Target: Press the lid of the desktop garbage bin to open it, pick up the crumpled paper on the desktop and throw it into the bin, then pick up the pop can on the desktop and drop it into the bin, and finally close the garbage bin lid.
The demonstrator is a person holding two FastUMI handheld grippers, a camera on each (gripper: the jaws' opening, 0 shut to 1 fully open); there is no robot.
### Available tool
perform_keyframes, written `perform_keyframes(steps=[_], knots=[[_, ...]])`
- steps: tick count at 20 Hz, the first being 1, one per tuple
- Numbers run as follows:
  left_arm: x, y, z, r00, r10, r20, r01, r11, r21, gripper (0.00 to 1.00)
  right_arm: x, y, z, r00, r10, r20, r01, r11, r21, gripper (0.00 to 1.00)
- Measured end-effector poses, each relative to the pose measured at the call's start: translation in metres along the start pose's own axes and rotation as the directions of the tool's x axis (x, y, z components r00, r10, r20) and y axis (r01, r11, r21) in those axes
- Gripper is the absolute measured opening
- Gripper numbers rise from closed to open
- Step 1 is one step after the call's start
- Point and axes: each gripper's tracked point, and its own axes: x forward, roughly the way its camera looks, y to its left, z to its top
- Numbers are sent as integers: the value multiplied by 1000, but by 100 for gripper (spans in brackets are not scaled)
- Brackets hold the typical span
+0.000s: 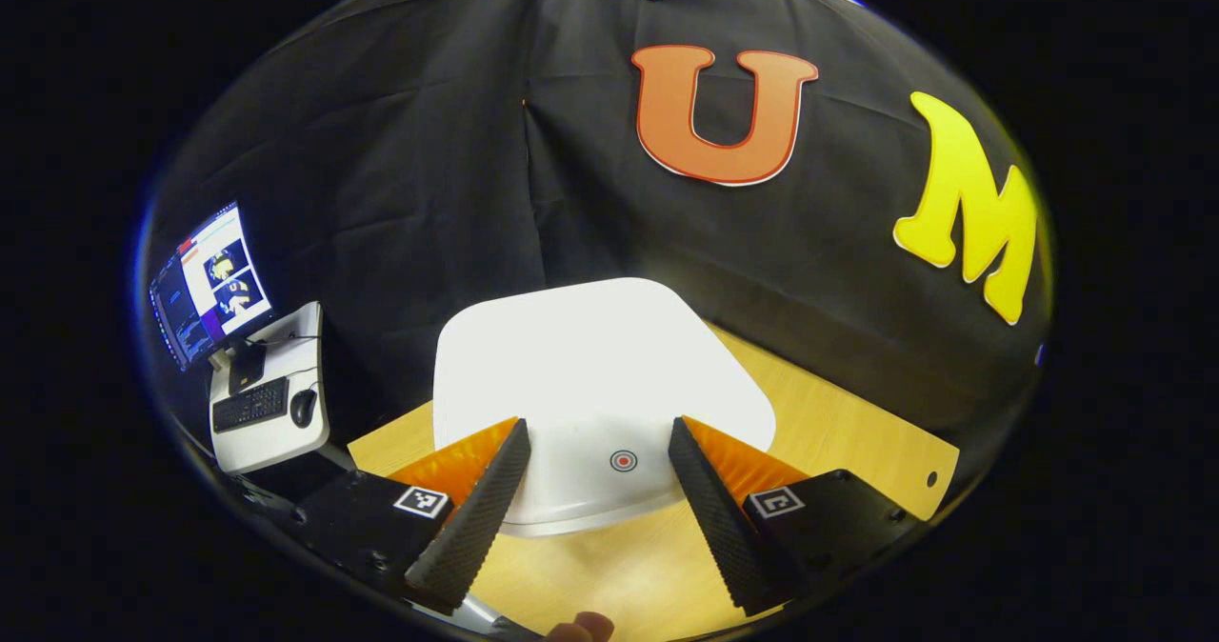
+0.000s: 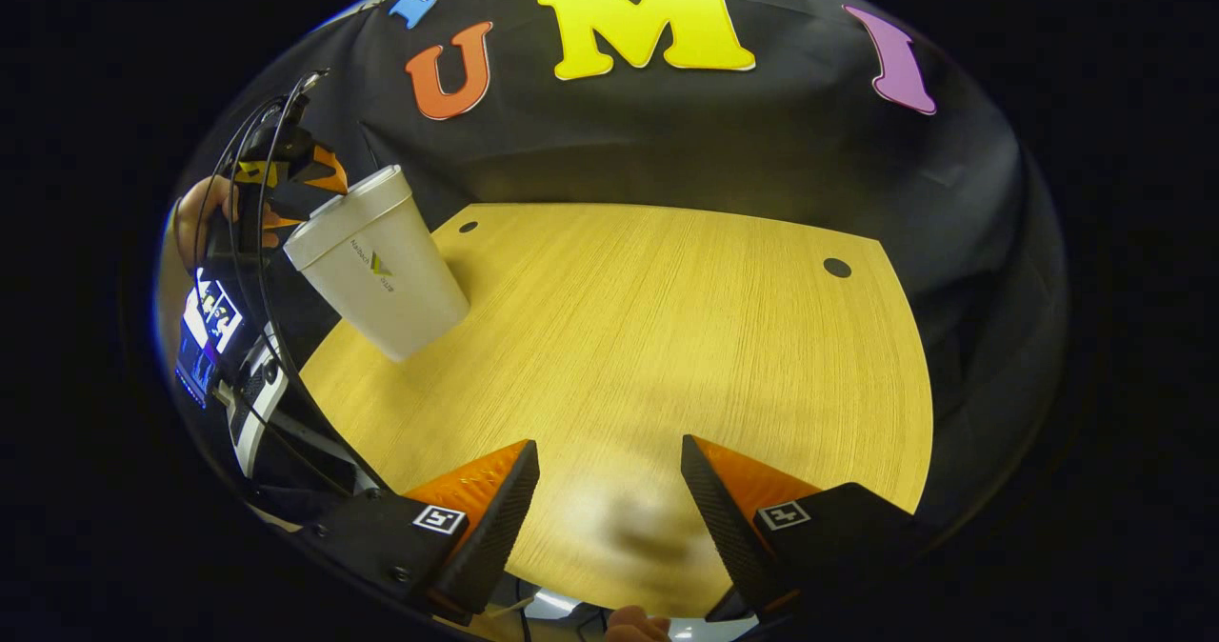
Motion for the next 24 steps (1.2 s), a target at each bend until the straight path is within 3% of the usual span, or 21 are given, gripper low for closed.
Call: perform_keyframes(steps=[4, 9, 11, 13, 16, 18, 20, 21, 23, 24], knots=[[2, -4, 0, 999, -22, 37, 24, 999, -35, 99, 5, 3, 1, 1000, 4, 5, -4, 1000, 5, 95], [7, -4, -3, 997, -16, 75, 20, 998, -52, 99, 9, 10, 5, 1000, 20, 19, -21, 1000, 19, 95], [7, -7, 7, 996, -6, 94, 7, 1000, -13, 99, 11, 14, 9, 999, 28, 30, -29, 999, 18, 95], [4, -6, 13, 993, 1, 119, 4, 999, -45, 98, 10, 16, 14, 999, 29, 43, -30, 999, 32, 96], [-1, -9, 12, 995, -29, 99, 33, 999, -43, 98, 5, 24, 30, 997, 25, 76, -27, 999, 30, 94], [-15, -16, 19, 989, -77, 126, 83, 996, -42, 98, 0, 26, 48, 994, 11, 113, -13, 1000, 17, 97], [-37, -20, 31, 976, -131, 172, 130, 991, 13, 98, -9, 32, 72, 986, 3, 169, -7, 1000, 21, 93], [-49, -26, 35, 966, -169, 198, 166, 986, 36, 97, -14, 35, 84, 981, -4, 196, 0, 1000, 23, 97], [-68, -30, 41, 936, -251, 248, 233, 967, 102, 97, -31, 45, 112, 960, -12, 279, 15, 1000, -11, 94], [-81, -31, 43, 917, -284, 279, 256, 958, 132, 97, -42, 55, 128, 941, 16, 338, -7, 1000, -30, 96]])
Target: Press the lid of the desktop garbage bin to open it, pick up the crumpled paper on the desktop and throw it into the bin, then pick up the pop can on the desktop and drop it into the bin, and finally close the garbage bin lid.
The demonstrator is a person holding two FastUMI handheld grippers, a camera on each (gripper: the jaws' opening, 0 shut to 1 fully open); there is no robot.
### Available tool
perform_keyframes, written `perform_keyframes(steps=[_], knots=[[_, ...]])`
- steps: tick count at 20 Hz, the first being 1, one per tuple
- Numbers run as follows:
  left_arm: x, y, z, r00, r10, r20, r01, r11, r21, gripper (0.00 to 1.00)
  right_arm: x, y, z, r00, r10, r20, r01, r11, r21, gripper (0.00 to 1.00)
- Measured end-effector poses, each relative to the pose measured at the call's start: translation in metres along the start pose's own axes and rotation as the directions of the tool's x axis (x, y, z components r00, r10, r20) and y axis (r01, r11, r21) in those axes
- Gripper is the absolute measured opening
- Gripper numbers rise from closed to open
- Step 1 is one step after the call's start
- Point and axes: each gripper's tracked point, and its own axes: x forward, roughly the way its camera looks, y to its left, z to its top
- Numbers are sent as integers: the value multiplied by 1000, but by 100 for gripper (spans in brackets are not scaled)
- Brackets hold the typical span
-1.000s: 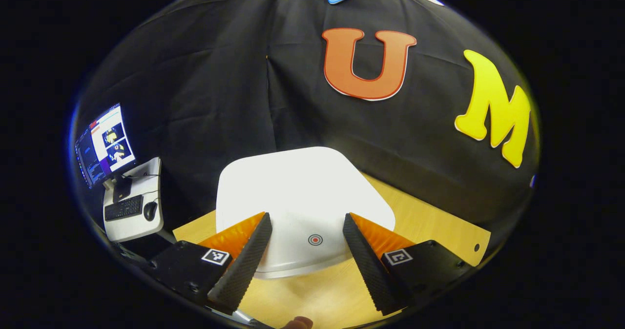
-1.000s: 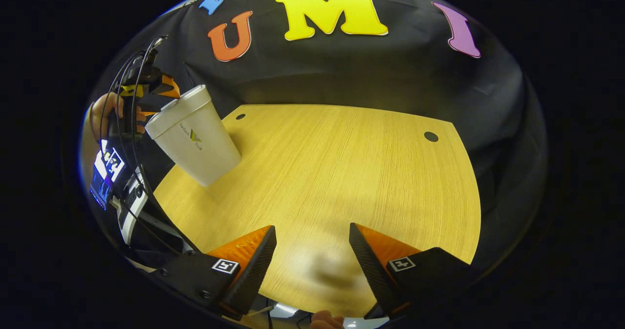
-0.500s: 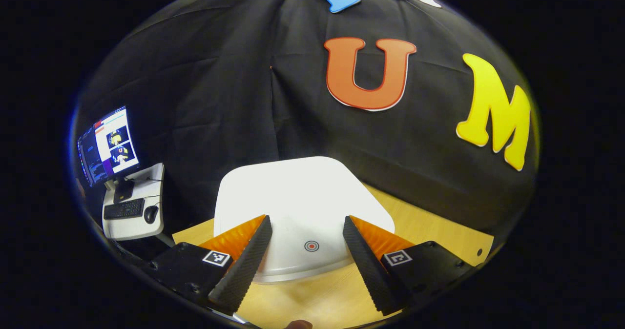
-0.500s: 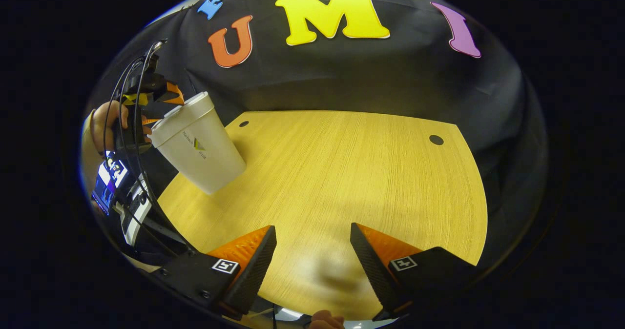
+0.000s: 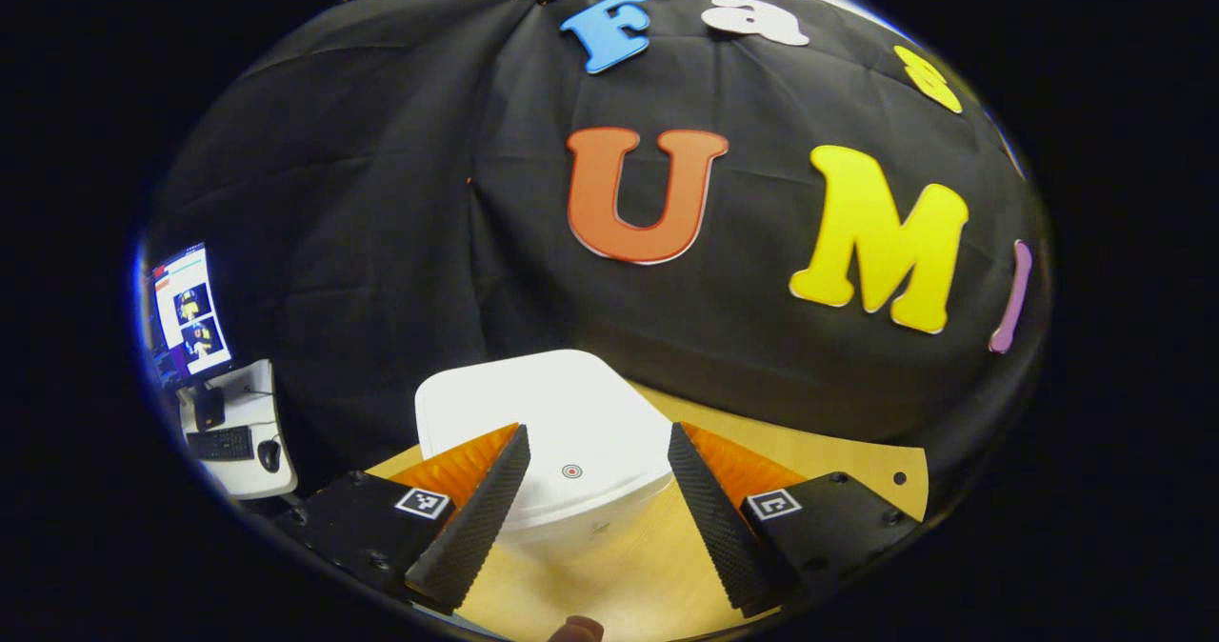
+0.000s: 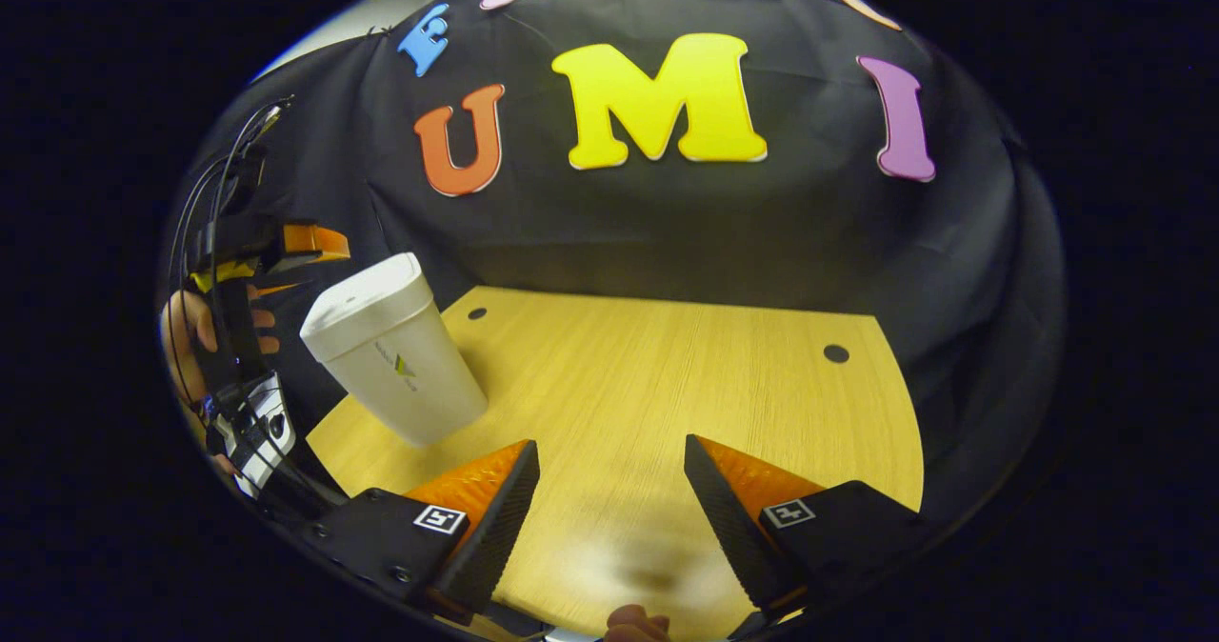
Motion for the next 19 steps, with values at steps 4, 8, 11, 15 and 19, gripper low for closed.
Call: perform_keyframes(steps=[4, 8, 11, 15, 19], knots=[[-36, -23, 11, 980, -160, 116, 145, 982, 124, 97, -20, 3, 50, 984, -32, 173, 31, 999, 7, 96], [-67, -34, 16, 924, -322, 205, 271, 932, 241, 100, -43, -4, 59, 966, -97, 239, 91, 995, 38, 96], [-65, -40, 12, 909, -382, 167, 339, 911, 235, 96, -61, -16, 63, 938, -173, 300, 164, 985, 56, 96], [-65, -51, 9, 889, -426, 168, 376, 888, 264, 96, -82, -21, 66, 899, -250, 360, 248, 967, 53, 96], [-65, -57, 9, 877, -452, 163, 404, 878, 258, 96, -88, -20, 68, 881, -283, 379, 291, 956, 39, 96]])
